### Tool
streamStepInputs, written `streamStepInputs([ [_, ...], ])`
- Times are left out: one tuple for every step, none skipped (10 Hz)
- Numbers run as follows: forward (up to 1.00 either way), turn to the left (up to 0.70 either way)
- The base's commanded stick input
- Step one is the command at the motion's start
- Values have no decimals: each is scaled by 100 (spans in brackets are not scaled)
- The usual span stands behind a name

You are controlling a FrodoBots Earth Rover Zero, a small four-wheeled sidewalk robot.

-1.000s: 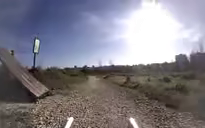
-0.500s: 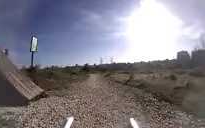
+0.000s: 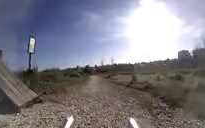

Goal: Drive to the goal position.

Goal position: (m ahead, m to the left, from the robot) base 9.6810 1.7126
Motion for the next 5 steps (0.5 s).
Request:
streamStepInputs([
  [50, 0],
  [50, 0],
  [50, 0],
  [50, 0],
  [50, 0],
])
